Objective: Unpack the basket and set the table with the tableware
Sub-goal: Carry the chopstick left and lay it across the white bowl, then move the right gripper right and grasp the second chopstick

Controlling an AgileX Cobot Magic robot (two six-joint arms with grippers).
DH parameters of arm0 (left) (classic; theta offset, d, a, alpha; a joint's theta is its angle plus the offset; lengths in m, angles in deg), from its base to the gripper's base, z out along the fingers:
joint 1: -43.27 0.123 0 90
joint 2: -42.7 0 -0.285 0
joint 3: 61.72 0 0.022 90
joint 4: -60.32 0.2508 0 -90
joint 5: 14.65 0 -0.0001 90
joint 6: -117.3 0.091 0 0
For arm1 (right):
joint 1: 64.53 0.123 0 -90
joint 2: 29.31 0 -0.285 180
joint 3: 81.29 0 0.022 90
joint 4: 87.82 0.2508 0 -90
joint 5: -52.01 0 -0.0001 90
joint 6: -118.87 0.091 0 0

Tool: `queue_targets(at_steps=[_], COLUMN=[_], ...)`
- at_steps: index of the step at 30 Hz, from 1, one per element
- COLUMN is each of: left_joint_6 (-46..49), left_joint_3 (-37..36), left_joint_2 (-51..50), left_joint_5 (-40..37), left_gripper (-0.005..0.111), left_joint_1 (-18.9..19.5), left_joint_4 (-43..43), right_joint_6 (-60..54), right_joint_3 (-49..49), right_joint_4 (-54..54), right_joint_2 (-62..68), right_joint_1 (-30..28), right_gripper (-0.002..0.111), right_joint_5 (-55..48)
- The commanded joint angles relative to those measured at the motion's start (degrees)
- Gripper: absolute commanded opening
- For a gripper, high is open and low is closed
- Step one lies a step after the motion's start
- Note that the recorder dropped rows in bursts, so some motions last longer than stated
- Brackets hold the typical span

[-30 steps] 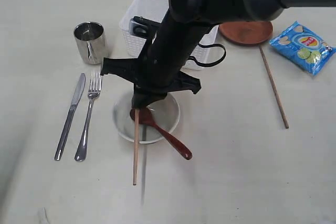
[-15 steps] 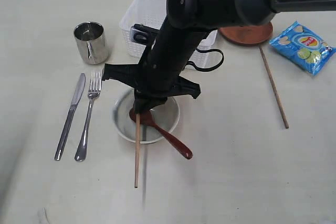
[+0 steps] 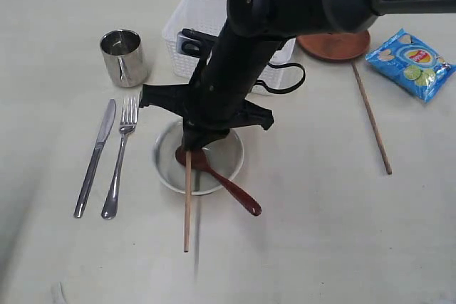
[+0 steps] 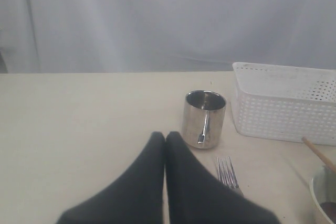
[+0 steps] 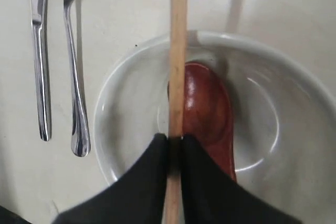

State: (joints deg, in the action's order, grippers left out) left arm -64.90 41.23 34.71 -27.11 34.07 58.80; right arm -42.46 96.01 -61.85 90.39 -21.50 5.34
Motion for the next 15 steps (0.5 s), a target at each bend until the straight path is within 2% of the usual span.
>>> queue_targets(at_steps=[1, 2, 7, 10, 15], left_joint_6=[0.02, 0.02, 0.02, 0.02, 0.02], left_joint_3=[-0.16, -0.16, -0.16, -0.16, -0.16], left_joint_2=[0.21, 0.21, 0.21, 0.21, 0.21], left_joint_5=[0.36, 0.36, 0.36, 0.36, 0.36], left_gripper=[0.0, 0.0, 0.0, 0.0, 0.0], left_joint_1=[-0.06, -0.06, -0.06, -0.06, -0.06], left_joint_4=[-0.38, -0.38, 0.06, 0.06, 0.06], right_joint_6=[-0.52, -0.52, -2.31, -7.61, -7.97], right_joint_3=[0.08, 0.08, 0.08, 0.08, 0.08], right_joint_4=[-0.81, -0.81, -0.97, -2.2, -18.71], right_joint_2=[-0.56, -0.56, -4.06, -12.4, -20.95], right_joint_1=[-0.05, -0.05, -1.29, -5.75, -16.05], right_gripper=[0.029, 0.037, 0.038, 0.038, 0.038], right_joint_5=[0.11, 0.29, -0.55, -4.36, -12.26])
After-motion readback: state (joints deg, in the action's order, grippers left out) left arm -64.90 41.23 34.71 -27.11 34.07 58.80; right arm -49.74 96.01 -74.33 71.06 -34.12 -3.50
